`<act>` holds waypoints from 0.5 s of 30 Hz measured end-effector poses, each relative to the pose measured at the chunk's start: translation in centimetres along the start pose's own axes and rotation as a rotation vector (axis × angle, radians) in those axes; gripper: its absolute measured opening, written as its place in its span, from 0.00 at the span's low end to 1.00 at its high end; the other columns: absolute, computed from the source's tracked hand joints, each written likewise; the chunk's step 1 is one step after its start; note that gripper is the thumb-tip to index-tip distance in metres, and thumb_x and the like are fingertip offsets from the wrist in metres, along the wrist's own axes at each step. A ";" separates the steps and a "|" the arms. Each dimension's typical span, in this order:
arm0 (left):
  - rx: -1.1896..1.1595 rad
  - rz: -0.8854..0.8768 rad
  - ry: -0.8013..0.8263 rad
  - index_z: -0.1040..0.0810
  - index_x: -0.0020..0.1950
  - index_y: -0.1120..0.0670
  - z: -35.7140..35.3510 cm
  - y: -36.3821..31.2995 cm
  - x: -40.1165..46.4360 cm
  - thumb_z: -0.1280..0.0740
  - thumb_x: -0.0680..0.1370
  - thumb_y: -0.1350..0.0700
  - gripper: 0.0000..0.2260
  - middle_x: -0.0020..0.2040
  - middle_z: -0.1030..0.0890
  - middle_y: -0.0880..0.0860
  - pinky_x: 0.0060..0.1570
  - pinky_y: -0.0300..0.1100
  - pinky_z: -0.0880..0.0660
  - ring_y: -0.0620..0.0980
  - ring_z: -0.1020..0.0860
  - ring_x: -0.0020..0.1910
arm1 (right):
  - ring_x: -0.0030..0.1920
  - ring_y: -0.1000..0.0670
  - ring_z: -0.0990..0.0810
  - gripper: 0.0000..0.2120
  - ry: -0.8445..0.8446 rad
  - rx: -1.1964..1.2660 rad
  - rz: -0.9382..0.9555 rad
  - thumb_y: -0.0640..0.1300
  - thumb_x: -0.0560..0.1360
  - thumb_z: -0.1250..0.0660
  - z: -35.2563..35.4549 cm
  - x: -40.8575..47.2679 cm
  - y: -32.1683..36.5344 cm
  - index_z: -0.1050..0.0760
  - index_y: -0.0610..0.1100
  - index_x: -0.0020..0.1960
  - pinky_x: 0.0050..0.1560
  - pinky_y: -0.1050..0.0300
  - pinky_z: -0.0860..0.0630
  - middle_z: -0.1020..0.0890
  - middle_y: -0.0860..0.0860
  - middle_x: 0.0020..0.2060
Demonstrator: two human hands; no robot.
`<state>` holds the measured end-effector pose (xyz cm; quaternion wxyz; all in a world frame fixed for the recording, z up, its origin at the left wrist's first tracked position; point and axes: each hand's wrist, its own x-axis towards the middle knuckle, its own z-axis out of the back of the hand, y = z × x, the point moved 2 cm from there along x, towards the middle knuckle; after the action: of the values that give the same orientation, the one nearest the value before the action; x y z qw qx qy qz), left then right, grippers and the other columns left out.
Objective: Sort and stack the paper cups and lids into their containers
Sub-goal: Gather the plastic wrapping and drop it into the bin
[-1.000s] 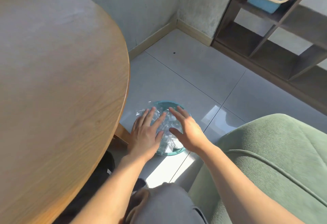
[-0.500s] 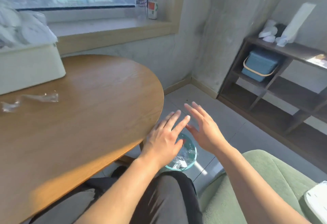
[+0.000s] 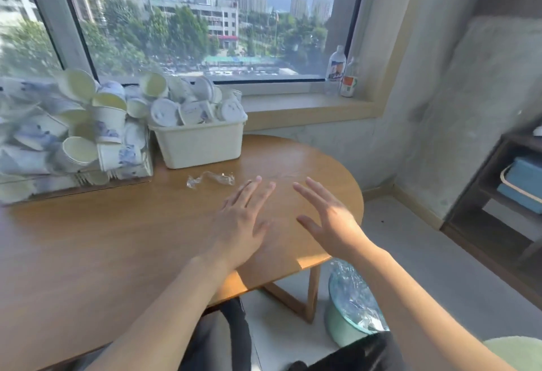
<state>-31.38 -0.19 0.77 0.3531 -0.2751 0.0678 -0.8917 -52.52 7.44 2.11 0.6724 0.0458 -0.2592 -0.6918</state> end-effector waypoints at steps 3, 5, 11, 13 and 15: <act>0.057 0.098 0.009 0.43 0.84 0.42 1.6 5.3 -0.2 0.35 0.83 0.45 0.31 0.85 0.44 0.49 0.80 0.53 0.40 0.53 0.42 0.82 | 0.83 0.48 0.43 0.32 0.064 0.002 0.049 0.50 0.82 0.31 -2.9 3.0 2.4 0.40 0.60 0.81 0.80 0.47 0.42 0.43 0.53 0.83; 0.092 0.164 0.029 0.39 0.83 0.42 2.2 8.7 0.2 0.35 0.83 0.44 0.29 0.85 0.43 0.50 0.78 0.56 0.37 0.55 0.40 0.82 | 0.83 0.49 0.44 0.31 0.101 -0.006 0.063 0.50 0.82 0.33 -4.6 5.0 3.7 0.41 0.61 0.81 0.80 0.49 0.42 0.44 0.54 0.84; 0.135 0.302 0.131 0.34 0.81 0.44 1.1 15.6 2.6 0.37 0.84 0.43 0.25 0.85 0.47 0.53 0.79 0.54 0.41 0.56 0.45 0.83 | 0.82 0.49 0.42 0.30 0.145 0.035 0.095 0.51 0.83 0.34 -9.4 9.3 5.2 0.42 0.62 0.81 0.78 0.52 0.41 0.43 0.55 0.83; 0.122 0.344 0.177 0.34 0.81 0.45 0.0 16.9 3.4 0.36 0.84 0.44 0.25 0.85 0.47 0.54 0.78 0.54 0.40 0.56 0.44 0.83 | 0.81 0.50 0.39 0.30 0.144 0.049 0.081 0.52 0.83 0.34 -10.4 10.2 5.4 0.41 0.63 0.81 0.77 0.54 0.39 0.42 0.56 0.83; 0.088 0.351 0.173 0.30 0.79 0.48 -1.1 17.6 4.0 0.35 0.84 0.46 0.24 0.83 0.39 0.54 0.76 0.53 0.36 0.57 0.37 0.79 | 0.80 0.51 0.37 0.29 0.124 0.056 0.064 0.52 0.83 0.33 -11.1 10.9 5.3 0.39 0.62 0.80 0.75 0.57 0.38 0.40 0.56 0.82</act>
<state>-23.93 -15.97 -3.92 0.5074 -0.1655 0.1058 -0.8390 -44.11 -6.07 -2.10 0.7074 0.0989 -0.2376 -0.6583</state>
